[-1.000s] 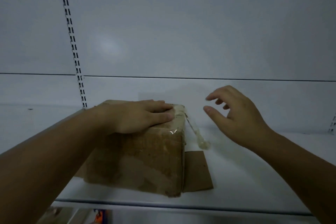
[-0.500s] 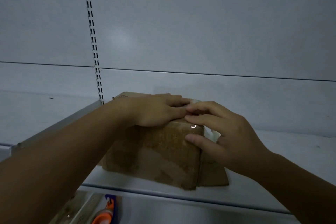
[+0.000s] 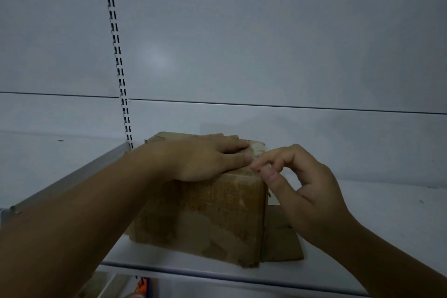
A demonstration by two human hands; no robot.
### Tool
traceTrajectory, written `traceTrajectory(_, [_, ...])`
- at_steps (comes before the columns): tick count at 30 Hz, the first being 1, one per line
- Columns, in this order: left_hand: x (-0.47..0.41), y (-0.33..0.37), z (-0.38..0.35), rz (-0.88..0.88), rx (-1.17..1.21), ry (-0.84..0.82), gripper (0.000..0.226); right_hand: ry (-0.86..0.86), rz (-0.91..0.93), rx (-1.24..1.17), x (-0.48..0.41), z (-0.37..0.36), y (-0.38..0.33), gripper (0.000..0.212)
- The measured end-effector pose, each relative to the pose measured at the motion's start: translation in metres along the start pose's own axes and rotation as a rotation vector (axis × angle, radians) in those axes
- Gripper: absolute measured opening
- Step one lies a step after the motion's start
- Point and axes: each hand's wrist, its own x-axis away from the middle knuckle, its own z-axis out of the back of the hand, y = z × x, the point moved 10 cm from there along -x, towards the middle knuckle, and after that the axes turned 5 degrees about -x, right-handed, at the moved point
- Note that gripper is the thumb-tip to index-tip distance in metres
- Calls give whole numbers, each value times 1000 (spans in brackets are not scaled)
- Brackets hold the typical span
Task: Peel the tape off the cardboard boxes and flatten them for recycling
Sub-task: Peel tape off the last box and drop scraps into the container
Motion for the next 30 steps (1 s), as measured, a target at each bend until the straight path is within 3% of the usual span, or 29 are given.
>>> traceTrajectory(6, [-3, -1, -2, -20, -34, -19, 53, 30, -255, -208, -12, -4, 17, 30])
traceTrajectory(10, [-2, 0, -3, -31, -85, -21, 51, 35, -413, -271, -19, -4, 29, 23])
traceTrajectory(15, [1, 1, -1, -21, -70, -1, 54, 53, -486, -194, -32, 3, 39, 24])
traceTrajectory(20, [4, 5, 1, -22, -103, 3, 55, 147, -430, 70, -50, 20, 57, 24])
traceTrajectory(26, [7, 8, 0, -52, -122, -17, 52, 380, -792, -280, -44, 43, 126, 26])
traceTrajectory(30, [8, 8, 0, -66, -93, -17, 52, 316, -869, -263, -36, 45, 142, 29])
